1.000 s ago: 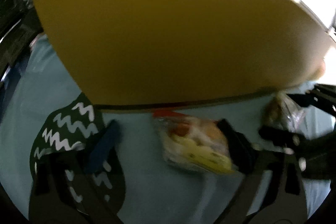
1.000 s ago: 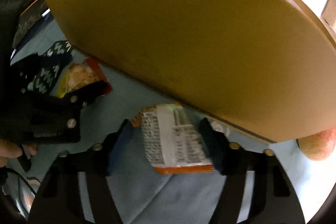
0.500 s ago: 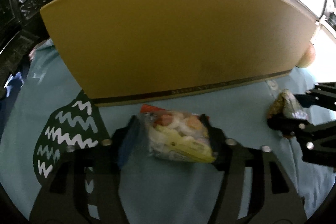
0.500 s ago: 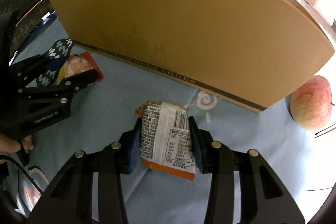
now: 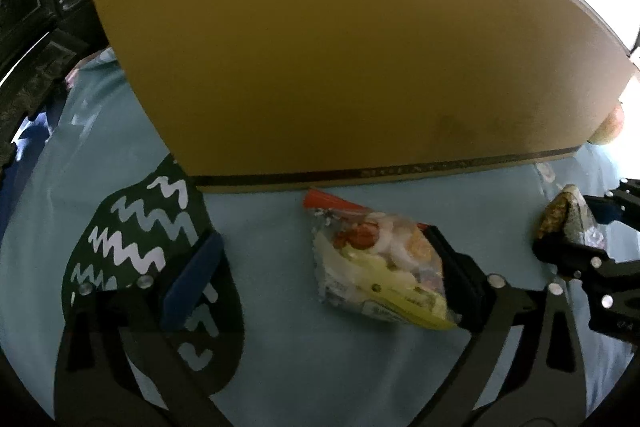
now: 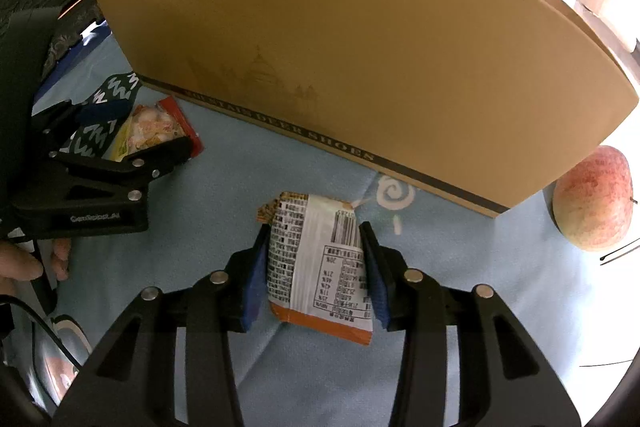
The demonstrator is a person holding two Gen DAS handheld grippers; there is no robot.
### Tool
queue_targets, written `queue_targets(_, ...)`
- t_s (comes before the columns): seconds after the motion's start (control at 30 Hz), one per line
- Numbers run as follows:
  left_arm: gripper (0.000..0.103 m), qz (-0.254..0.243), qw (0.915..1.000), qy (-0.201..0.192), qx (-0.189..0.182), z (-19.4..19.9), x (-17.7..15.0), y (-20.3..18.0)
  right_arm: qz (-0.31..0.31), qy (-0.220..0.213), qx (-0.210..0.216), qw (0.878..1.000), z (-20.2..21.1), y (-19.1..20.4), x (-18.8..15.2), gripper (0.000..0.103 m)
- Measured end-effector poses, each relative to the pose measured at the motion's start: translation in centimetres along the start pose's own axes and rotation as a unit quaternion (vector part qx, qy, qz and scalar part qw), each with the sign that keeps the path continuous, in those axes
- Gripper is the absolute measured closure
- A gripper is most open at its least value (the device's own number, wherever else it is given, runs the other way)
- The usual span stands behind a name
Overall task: Organize snacks
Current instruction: 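Grasp the small candy bag with left tool while right tool grasps white-orange wafer pack, then lift both snacks over the yellow box and open both tools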
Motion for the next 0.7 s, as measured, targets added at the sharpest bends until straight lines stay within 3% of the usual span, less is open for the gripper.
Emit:
queue_targets(0.07,0.037,-0.02,0.9996,-0.008,-0.016,0.5,0.0,-1.0,0.0,0.0,0.0,1.0,0.0,0.0,0.0,0.059)
queue_targets(0.13,0.052,-0.017,0.9995,-0.014,-0.023,1.0,0.0,-1.0,-0.001,-0.001,0.0,1.0,0.1,-0.2,-0.1,0.059)
queue_targets(0.43,0.056,0.005,0.9991,-0.011,-0.04,2.5,-0.4,-0.7,-0.008,-0.004,-0.01,1.0,0.8,-1.3,-0.8,0.06)
queue_targets(0.7,0.056,0.0,0.9979,-0.044,-0.047,7.4,-1.3,-0.7,-0.032,-0.04,0.015,0.999,5.0,-1.0,-1.1,0.061)
Point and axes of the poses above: each gripper's, at about its wrist camera, not at the fingertips, and z roughly against the way its jaws point, y to its left, x to its top, the point moved 9 cm from there along -z, roughly the way its jaws point, and after that the axes turned 10 degrees about -x, right-handed, at the moved point
